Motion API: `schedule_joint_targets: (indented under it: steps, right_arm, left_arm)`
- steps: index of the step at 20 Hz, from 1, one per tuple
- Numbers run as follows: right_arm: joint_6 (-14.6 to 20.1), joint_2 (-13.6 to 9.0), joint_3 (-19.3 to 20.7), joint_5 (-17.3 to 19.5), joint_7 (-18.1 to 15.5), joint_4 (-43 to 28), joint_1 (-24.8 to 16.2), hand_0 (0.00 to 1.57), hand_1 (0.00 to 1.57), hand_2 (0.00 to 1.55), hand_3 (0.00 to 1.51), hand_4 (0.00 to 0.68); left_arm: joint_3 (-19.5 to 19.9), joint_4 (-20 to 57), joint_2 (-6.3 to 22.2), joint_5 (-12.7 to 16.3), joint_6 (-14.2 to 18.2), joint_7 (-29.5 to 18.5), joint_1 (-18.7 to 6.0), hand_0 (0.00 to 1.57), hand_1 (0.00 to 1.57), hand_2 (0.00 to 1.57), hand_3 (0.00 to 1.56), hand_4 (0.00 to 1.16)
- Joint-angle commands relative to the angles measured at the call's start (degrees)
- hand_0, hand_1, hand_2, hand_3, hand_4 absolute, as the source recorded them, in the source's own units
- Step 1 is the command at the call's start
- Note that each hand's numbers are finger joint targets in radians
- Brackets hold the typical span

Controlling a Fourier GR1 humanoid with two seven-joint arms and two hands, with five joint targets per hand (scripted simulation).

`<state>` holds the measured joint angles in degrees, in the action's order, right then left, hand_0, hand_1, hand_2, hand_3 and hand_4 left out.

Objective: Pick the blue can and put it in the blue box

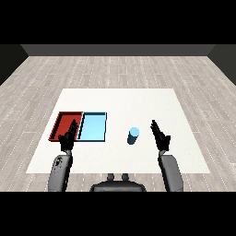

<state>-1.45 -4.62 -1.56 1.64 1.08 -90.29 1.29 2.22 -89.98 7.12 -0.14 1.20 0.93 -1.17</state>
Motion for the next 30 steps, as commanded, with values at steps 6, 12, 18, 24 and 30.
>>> schedule_joint_targets:
  steps: [6, 12, 18, 24, 30]
  right_arm:
    - [0.07, -0.65, 3.49, -0.17, -0.11, -0.10, 0.20, 0.00, 0.00, 0.00, 0.00, 0.000]
    - [-8.91, 1.81, 4.27, -9.94, -17.31, -1.78, -1.16, 0.00, 0.00, 0.00, 0.00, 0.000]
    - [-10.21, -0.73, 8.19, -13.18, -14.80, 0.65, 3.76, 0.00, 0.00, 0.00, 0.00, 0.000]
    - [-13.46, -2.59, 9.98, -14.56, -16.78, 1.53, 0.35, 0.00, 0.00, 0.00, 0.00, 0.000]
    - [-12.96, -2.06, 9.08, -15.07, -13.22, 2.86, 1.24, 0.00, 0.00, 0.00, 0.00, 0.000]
  left_arm:
    - [-2.50, 0.45, -1.80, -1.09, -3.03, -0.32, 0.74, 0.00, 0.00, 0.00, 0.00, 0.00]
    - [-0.75, -3.93, -6.98, 5.84, -4.10, -21.80, 0.75, 0.00, 0.00, 0.00, 0.00, 0.00]
    - [1.21, 2.27, -5.97, 5.41, -5.23, -25.80, -1.76, 0.00, 0.00, 0.00, 0.00, 0.00]
    - [1.59, -2.96, -4.84, 8.51, -6.90, -21.83, 0.07, 0.00, 0.00, 0.00, 0.00, 0.00]
    - [4.18, 3.28, -3.39, 9.66, -7.87, -24.71, -3.01, 0.00, 0.00, 0.00, 0.00, 0.00]
